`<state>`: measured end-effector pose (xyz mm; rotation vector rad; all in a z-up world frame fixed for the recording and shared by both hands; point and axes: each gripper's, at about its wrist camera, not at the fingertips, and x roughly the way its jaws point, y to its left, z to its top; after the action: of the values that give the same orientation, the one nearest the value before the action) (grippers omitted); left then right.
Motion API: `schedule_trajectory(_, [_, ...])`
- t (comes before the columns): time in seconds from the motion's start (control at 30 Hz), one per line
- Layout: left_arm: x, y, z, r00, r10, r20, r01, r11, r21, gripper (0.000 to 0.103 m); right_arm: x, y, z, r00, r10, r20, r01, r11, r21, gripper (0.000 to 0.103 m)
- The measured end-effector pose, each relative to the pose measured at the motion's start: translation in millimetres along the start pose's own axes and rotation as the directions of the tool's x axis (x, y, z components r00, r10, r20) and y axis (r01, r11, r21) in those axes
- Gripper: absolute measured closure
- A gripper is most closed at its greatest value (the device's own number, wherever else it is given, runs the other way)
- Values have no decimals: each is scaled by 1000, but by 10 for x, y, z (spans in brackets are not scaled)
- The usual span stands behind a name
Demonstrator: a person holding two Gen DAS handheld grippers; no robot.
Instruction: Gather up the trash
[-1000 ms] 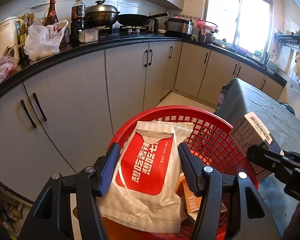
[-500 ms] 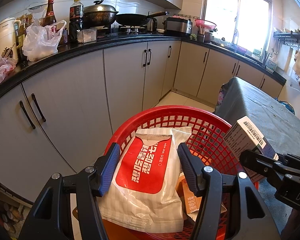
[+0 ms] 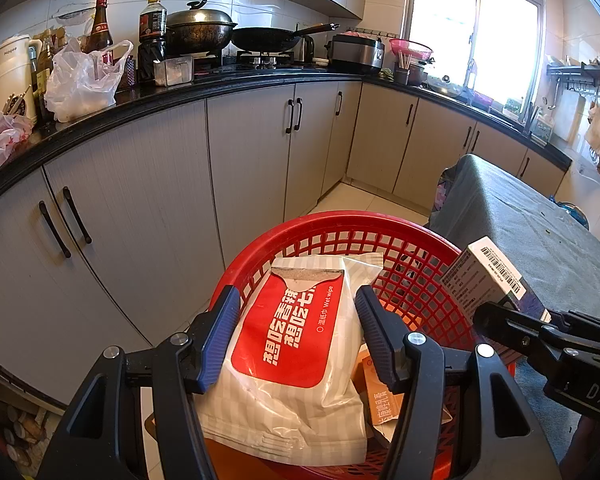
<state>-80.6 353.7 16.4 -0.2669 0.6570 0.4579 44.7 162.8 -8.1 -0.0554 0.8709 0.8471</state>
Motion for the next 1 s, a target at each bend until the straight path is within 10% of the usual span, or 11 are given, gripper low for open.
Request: schedule_trajectory(1.0, [-161,-31,14,999,-3,34,3,1000,6,28,-281,-93,81,990,-91,104,85,995,58,30])
